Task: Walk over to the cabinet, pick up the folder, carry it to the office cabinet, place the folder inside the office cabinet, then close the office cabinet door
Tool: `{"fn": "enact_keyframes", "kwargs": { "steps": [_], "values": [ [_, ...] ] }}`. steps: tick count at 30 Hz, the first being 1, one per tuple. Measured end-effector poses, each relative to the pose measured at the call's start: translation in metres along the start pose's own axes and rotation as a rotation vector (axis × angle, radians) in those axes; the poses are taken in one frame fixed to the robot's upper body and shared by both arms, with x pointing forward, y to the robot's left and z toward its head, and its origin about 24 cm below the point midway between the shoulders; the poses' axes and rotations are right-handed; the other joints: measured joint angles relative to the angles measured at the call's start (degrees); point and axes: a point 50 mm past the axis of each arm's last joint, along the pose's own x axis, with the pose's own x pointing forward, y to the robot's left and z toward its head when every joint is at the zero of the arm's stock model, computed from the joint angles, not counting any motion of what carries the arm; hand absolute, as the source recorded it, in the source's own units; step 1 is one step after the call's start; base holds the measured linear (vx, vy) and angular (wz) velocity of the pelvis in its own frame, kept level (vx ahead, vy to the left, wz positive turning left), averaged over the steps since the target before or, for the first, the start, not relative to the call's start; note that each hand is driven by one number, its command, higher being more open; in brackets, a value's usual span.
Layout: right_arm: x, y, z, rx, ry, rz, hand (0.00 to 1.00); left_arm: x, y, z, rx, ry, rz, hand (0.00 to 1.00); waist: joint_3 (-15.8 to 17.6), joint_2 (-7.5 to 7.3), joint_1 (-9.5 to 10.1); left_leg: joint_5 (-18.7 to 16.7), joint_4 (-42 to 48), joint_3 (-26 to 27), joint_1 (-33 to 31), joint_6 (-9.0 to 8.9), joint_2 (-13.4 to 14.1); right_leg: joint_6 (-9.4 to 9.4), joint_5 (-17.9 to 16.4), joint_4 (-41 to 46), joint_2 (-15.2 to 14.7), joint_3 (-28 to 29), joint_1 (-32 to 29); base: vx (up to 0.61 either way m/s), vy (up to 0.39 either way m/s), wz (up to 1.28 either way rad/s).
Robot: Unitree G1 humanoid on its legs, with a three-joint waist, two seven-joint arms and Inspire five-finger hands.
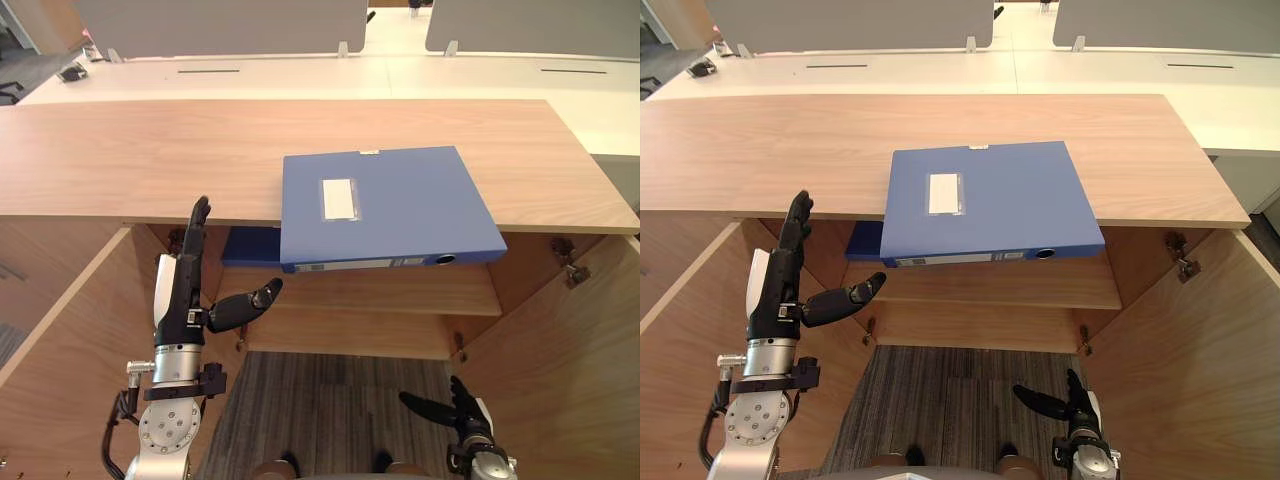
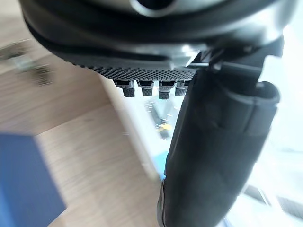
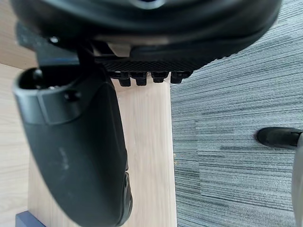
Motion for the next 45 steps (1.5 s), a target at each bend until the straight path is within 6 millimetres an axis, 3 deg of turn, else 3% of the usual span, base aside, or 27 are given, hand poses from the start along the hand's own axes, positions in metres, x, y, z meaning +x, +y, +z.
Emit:
{"fn": "enact_keyframes", "kwargs": {
  "steps": [4,14,15,21,25,32,36,39,45],
  "values": [
    [0.0,-0.001,0.001,-0.04,-0.004,0.015,1.0,0.013,-0.009,0.015,0.153,-0.146,-0.104,1.0,-0.2,-0.01,-0.27,1.4,-1.6,0.0,1.0,-0.24,0.1,0.0,0.0,0.0,0.3,0.2,0.2,-0.04,-0.028,0.0],
    [-0.002,0.001,-0.006,-0.076,0.019,0.049,1.0,0.027,-0.034,0.024,0.418,-0.297,-0.188,1.0,-1.8,-0.05,-1.65,1.7,-3.8,2.4,2.6,-0.38,0.2,-0.01,0.1,0.0,0.8,2.5,-0.4,0.0,-0.004,-0.12],
    [-0.003,0.001,-0.007,-0.076,0.021,0.05,1.0,0.03,-0.037,0.023,0.438,-0.301,-0.178,0.0,-1.9,0.01,-1.69,1.7,-4.1,2.7,2.6,-0.37,0.2,0.02,0.1,-0.1,0.8,2.8,-0.8,0.02,0.008,-0.11],
    [-0.004,0.001,-0.01,-0.076,0.03,0.05,1.0,0.04,-0.043,0.009,0.541,-0.246,-0.15,0.0,-2.7,-0.09,-2.85,1.7,-5.2,4.3,2.6,-0.38,0.1,0.07,0.2,-0.4,1.1,4.3,-2.2,0.04,0.012,-0.13],
    [-0.005,0.003,-0.011,-0.069,0.031,0.055,1.0,0.055,-0.041,0.022,0.569,-0.323,-0.104,0.0,-2.9,-0.17,-2.95,1.7,-5.7,4.9,2.9,-0.39,0.1,0.12,0.2,-0.7,1.1,5.1,-2.3,0.02,0.014,-0.12],
    [-0.005,0.01,-0.005,-0.045,0.003,0.064,1.0,0.058,-0.037,0.035,0.553,-0.383,-0.066,0.0,-3.5,-0.24,-3.02,1.7,-6.3,6.0,3.3,-0.39,0.1,0.27,1.1,-1.8,1.4,6.2,-2.4,-0.01,0.007,-0.09],
    [-0.005,0.017,0.019,0.046,-0.101,0.07,1.0,0.049,-0.038,0.045,0.397,-0.376,-0.086,0.0,-3.4,-0.4,-3.27,1.7,-6.5,6.4,3.5,-0.37,-0.1,0.41,1.7,-2.6,1.4,6.6,-2.2,-0.01,0.008,-0.05],
    [-0.01,0.022,0.049,0.195,-0.235,0.067,1.0,0.04,-0.036,0.06,0.19,-0.401,-0.091,0.0,-3.4,-0.47,-3.31,1.7,-6.6,6.5,3.5,-0.35,-0.1,0.51,1.9,-3.0,1.4,6.7,-2.2,0.0,0.001,-0.01],
    [-0.042,0.018,0.117,0.46,-0.585,0.08,1.0,0.025,-0.029,0.063,-0.234,-0.31,-0.071,0.0,-3.3,-0.65,-3.33,1.3,-6.6,7.9,3.7,-0.25,-0.1,0.66,2.7,-3.9,1.5,8.0,-2.2,-0.01,0.005,-0.11]
  ]
}}
